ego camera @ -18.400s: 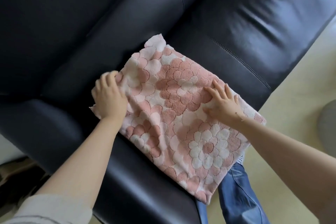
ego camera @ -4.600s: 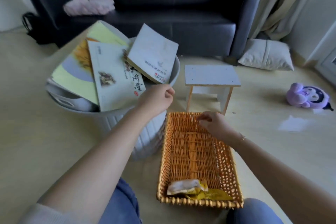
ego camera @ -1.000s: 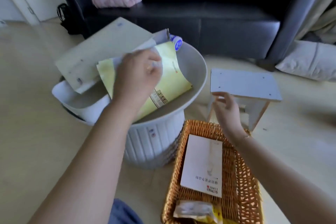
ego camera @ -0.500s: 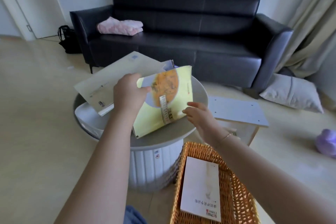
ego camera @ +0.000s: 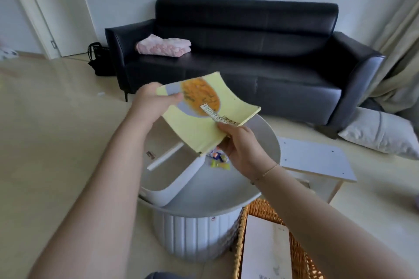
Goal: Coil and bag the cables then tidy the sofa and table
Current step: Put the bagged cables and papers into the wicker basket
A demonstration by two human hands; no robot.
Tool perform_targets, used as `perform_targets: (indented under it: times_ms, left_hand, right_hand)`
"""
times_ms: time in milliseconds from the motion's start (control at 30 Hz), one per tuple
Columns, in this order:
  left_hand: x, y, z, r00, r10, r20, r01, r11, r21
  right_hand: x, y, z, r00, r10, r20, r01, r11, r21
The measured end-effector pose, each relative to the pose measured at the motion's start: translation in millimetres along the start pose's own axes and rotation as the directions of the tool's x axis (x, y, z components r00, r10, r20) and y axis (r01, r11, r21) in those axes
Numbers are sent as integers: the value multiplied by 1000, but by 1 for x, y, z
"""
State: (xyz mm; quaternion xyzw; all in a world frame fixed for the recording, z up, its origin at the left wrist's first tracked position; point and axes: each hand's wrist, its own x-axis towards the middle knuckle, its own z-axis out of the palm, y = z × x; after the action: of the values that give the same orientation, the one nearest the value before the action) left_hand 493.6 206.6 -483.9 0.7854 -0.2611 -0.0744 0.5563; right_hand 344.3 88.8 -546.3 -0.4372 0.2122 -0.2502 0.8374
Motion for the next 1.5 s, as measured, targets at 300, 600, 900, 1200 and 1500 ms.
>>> perform_targets:
  times_ms: [300,600,900,1200,1500]
  left_hand:
    - [40,-68,-44,952,-305,26,289,924,249]
    - [42,-75,-60,947,-311,82,279,921,270]
    - [18,-32,-64,894,-321,312,252,937,240]
    - [-35,45,6,922,-21,386,4,999,45]
    - [-115,40,157,829,-84,553,103,995,-5]
  right_hand:
    - [27,53,59,990,95,-105,-112,979,-168]
    - [32,57,45,943,148,-298,-204,965,-166]
    - [12,58,25,956,8,-295,-56,986,-156]
    - [-38,-7,-36,917,-184,-353,155,982,-111]
    - [-120,-34,-183,855,-105,-507,45,991,-129]
